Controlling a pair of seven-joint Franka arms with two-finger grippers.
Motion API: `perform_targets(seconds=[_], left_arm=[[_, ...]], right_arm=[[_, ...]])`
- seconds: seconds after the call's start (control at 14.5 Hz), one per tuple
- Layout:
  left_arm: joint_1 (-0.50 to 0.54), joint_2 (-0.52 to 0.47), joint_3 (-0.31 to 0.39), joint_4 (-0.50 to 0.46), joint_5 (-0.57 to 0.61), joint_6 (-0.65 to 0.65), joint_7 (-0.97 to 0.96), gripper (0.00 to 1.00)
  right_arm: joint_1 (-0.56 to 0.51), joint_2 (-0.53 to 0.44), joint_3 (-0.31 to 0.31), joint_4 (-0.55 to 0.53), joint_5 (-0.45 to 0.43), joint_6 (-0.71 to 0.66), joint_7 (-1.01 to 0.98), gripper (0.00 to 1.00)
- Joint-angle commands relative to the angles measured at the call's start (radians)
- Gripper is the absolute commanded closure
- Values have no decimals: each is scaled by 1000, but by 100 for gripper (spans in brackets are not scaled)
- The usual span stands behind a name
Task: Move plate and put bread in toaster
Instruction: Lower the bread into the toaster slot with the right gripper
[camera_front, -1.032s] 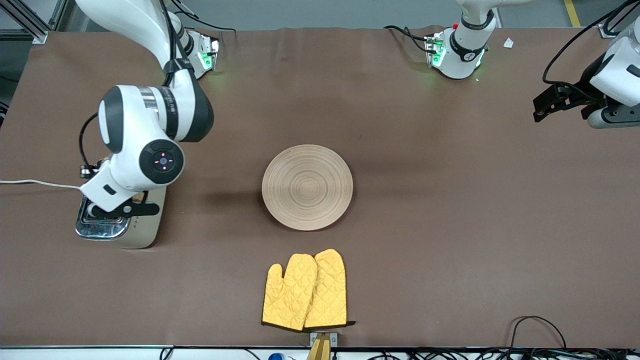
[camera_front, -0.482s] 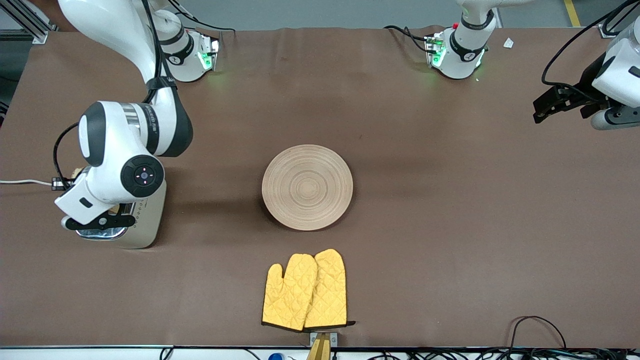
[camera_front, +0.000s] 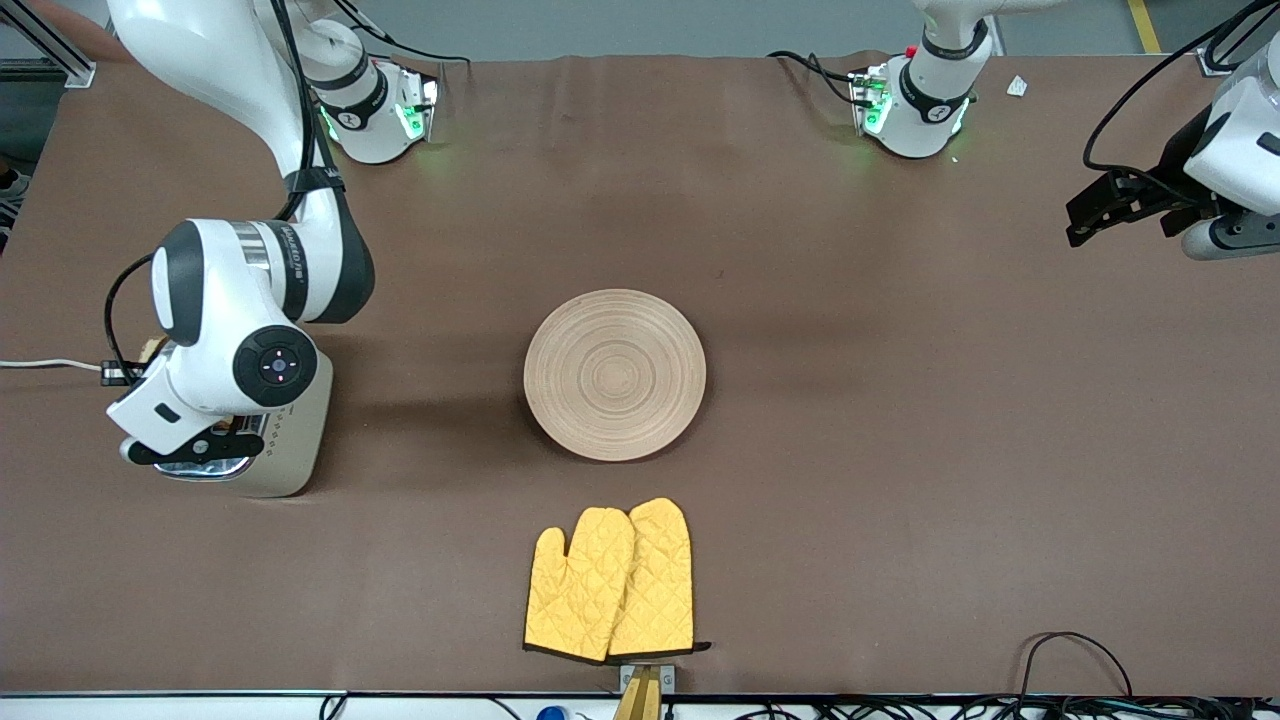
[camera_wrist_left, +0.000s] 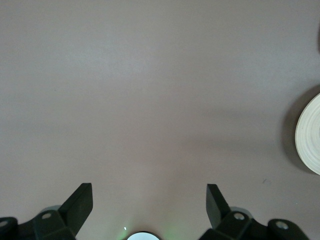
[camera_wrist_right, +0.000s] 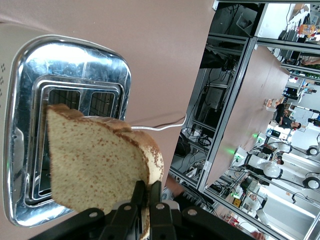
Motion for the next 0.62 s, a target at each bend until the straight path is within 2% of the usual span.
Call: perform_targets(seconds=[0.0, 0.41, 0.55], left_arm=[[1, 9, -2, 21, 0, -6, -7, 0], [4, 10, -2, 22, 0, -6, 4, 0], [3, 10, -1, 21, 0, -6, 4, 0]], right_arm=[[0, -27, 7, -60, -24, 13, 56, 100], [-2, -24, 10, -76, -7, 45, 164, 100], [-3, -22, 10, -76, 26, 71, 198, 100]])
